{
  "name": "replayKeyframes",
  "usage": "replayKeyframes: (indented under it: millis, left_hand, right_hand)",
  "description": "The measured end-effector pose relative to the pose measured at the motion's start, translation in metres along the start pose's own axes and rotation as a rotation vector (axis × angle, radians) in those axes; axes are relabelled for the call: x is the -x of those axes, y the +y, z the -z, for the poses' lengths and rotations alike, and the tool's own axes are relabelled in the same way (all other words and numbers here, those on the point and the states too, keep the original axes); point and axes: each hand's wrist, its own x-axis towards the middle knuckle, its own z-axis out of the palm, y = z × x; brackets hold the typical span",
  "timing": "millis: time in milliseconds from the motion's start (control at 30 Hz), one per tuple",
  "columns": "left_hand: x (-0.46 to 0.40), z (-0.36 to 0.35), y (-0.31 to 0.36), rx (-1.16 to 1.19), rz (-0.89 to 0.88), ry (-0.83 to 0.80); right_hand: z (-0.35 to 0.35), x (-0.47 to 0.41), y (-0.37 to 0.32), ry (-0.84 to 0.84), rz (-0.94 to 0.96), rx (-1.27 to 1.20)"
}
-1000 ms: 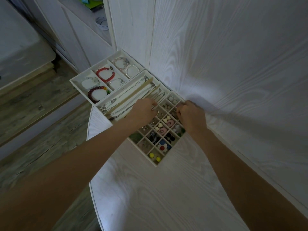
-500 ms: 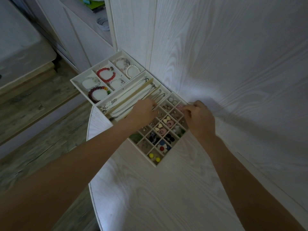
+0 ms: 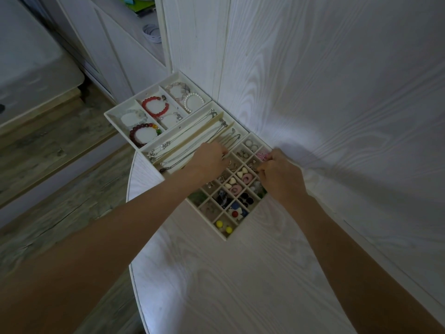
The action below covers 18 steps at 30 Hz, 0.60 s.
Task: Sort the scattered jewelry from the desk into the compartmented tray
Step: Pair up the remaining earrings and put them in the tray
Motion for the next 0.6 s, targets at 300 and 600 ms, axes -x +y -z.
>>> replayKeyframes:
  millis: [300, 600]
  left_hand:
    - [0.011, -0.003, 0.015, -0.091, -0.249, -0.039]
    - [-0.008, -0.032, 0.026, -0.377, -0.351, -0.158]
  right_hand:
    - [0.001, 0.001, 0.001, -0.012, -0.04, -0.017]
    - [0.002, 0.0, 0.004, -0.034, -0.07, -0.053]
